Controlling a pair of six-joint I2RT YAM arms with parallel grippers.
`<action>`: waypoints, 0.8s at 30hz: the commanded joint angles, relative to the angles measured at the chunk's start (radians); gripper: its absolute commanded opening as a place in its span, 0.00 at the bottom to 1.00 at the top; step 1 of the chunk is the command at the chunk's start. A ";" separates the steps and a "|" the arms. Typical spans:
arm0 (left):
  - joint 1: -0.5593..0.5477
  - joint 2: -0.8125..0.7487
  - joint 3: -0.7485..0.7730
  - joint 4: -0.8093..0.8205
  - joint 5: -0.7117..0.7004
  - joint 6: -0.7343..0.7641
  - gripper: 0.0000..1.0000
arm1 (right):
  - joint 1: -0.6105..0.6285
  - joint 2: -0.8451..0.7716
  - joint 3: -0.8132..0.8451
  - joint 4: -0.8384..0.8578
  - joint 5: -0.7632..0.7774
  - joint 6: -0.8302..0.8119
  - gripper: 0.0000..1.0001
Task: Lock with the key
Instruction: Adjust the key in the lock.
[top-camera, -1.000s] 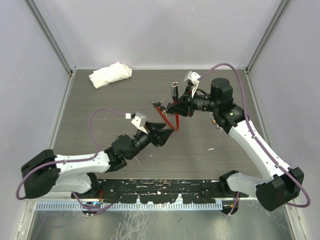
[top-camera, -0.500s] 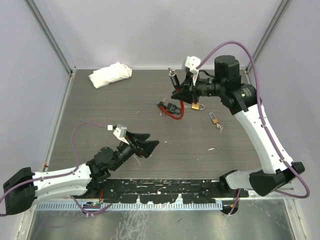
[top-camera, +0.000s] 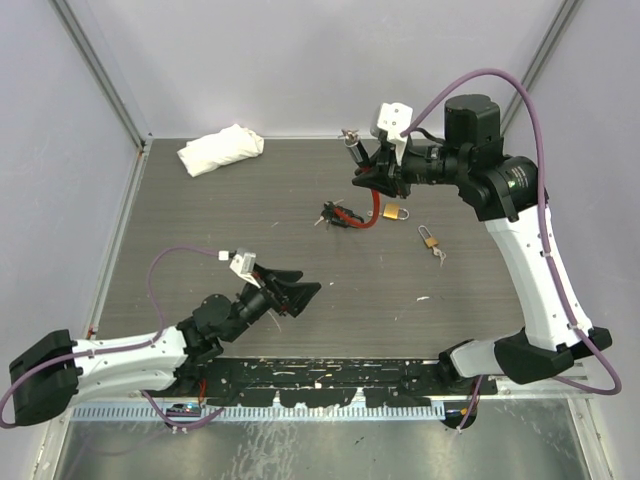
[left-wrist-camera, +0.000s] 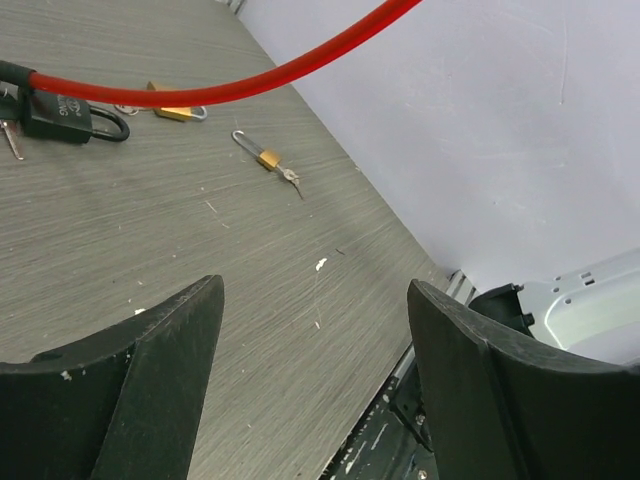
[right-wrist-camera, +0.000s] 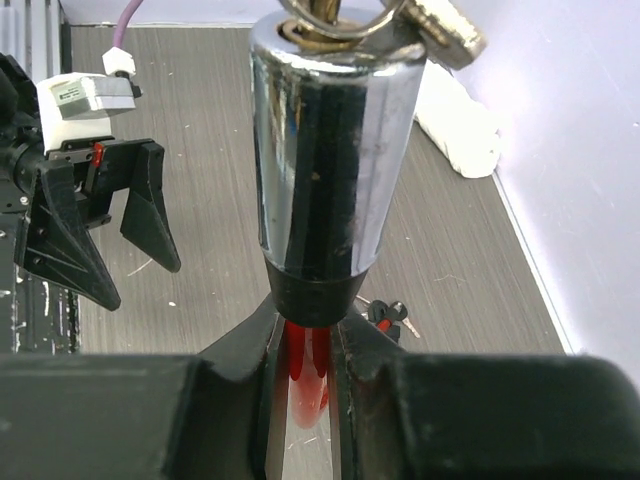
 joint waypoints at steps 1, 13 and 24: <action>-0.003 -0.055 -0.025 0.039 -0.020 -0.026 0.75 | 0.003 -0.057 0.035 0.029 -0.031 -0.002 0.01; -0.001 -0.280 -0.011 -0.112 0.008 0.219 0.98 | 0.001 -0.209 -0.408 0.085 -0.221 -0.096 0.01; -0.001 -0.270 0.012 -0.088 0.110 0.281 0.98 | 0.000 -0.294 -0.698 0.134 -0.204 -0.201 0.01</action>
